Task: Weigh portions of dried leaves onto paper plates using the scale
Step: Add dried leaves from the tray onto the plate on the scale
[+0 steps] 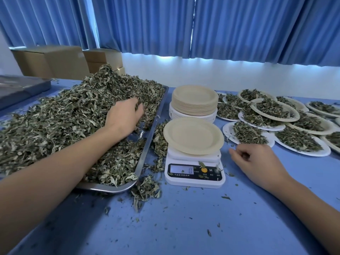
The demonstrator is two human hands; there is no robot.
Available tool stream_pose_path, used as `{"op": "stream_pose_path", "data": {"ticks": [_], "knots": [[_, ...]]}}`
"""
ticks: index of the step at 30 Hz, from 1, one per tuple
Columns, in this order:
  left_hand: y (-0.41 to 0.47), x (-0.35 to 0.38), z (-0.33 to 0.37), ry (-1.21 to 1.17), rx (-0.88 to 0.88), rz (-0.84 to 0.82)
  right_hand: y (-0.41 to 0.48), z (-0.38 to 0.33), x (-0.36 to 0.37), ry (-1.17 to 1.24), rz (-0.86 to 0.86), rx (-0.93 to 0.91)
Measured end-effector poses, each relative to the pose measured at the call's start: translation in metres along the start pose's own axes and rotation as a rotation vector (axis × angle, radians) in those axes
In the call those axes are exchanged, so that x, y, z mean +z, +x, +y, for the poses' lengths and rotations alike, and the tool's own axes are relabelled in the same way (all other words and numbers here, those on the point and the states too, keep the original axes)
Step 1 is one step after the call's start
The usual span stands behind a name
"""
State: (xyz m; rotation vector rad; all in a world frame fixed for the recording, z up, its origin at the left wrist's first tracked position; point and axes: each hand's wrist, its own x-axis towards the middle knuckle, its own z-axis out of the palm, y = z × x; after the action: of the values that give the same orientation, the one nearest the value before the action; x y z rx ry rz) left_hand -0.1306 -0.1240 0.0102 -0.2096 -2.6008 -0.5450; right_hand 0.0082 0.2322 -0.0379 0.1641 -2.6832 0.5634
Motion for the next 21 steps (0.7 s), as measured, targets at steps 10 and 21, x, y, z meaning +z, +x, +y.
{"op": "stream_pose_path", "data": {"ticks": [10,21], "knots": [[0.020,-0.007,0.050,-0.391,0.032,-0.037,0.002,0.004,0.000,0.023,-0.009,-0.020],[-0.003,0.030,0.129,-0.303,0.554,-0.452,0.002,0.007,-0.003,0.077,-0.028,-0.035]]}}
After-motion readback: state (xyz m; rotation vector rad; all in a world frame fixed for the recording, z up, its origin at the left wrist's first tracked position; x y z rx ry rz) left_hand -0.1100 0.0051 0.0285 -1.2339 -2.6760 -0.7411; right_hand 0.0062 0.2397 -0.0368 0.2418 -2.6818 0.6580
